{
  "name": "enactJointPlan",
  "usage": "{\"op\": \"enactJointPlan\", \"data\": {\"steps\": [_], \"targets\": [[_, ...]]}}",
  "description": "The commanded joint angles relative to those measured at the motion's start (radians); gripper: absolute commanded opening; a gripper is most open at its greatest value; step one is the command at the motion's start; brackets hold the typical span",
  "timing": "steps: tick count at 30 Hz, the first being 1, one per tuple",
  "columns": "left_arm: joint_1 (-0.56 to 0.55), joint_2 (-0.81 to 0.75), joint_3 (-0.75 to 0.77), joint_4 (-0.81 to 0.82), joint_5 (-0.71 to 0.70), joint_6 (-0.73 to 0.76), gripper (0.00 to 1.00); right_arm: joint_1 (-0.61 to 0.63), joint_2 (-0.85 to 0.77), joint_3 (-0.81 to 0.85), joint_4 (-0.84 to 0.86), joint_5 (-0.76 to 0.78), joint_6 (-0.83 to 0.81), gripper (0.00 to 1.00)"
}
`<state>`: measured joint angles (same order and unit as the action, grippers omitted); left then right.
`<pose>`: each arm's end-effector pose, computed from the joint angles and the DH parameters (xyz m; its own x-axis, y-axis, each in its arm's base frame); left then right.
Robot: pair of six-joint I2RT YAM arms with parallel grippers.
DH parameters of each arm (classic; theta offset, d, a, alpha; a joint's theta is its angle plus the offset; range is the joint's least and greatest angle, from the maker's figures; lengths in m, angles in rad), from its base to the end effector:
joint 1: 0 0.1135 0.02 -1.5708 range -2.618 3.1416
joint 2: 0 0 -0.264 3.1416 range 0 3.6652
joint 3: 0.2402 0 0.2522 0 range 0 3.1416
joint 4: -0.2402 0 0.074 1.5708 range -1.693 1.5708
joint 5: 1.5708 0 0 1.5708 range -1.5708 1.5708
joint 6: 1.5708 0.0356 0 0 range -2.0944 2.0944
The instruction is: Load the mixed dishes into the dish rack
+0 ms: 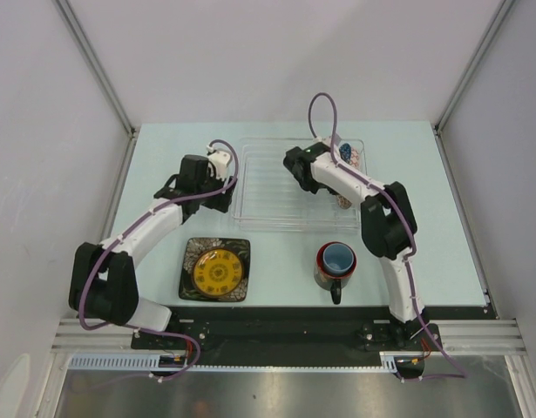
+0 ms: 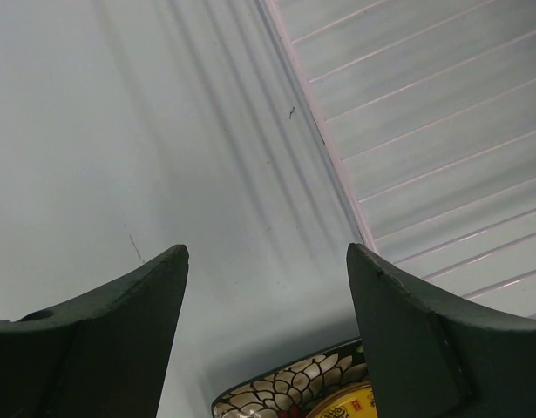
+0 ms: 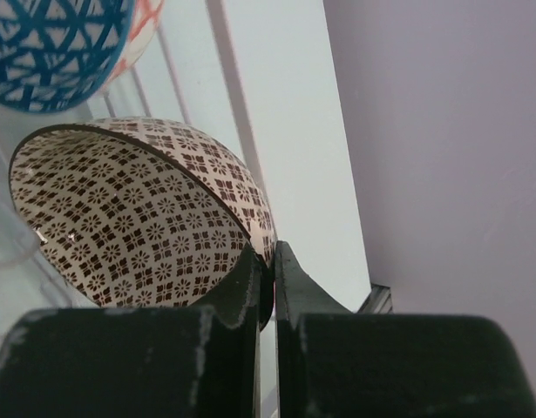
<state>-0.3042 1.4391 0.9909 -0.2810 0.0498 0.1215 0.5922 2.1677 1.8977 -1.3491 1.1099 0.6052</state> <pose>0.2989 -0.0957 0.2501 -0.5904 0.3123 -0.7442 0.4092 0.9106 0.0575 0.3631 0.2058 0.2346 -0.8432 -0.2623 -0.4693 0.2378 0.6008 -0.7632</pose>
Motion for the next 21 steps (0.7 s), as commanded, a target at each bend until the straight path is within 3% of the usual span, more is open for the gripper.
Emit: {"op": "enactJointPlan", "data": {"steps": [1,13,14,16,17,21], "targets": [[-0.015,-0.059,-0.001,0.002,0.005,-0.003,0.79,0.096,-0.011,-0.038,-0.174,0.009,0.013,0.02],[-0.015,-0.077,-0.015,0.019,-0.041,0.024,0.79,0.146,-0.002,-0.04,-0.176,-0.039,-0.002,0.5],[-0.016,-0.077,-0.014,0.019,-0.044,0.026,0.79,0.146,-0.011,-0.038,-0.174,-0.038,-0.004,0.66],[-0.016,-0.08,-0.014,0.019,-0.047,0.026,0.79,0.146,-0.034,-0.035,-0.174,-0.036,-0.005,0.84],[-0.016,-0.085,-0.012,0.017,-0.047,0.026,0.79,0.147,-0.043,-0.032,-0.176,-0.033,-0.005,0.99],[-0.016,-0.095,0.005,0.0,-0.047,0.033,0.8,0.156,-0.1,0.007,-0.176,-0.03,-0.001,1.0]]}}
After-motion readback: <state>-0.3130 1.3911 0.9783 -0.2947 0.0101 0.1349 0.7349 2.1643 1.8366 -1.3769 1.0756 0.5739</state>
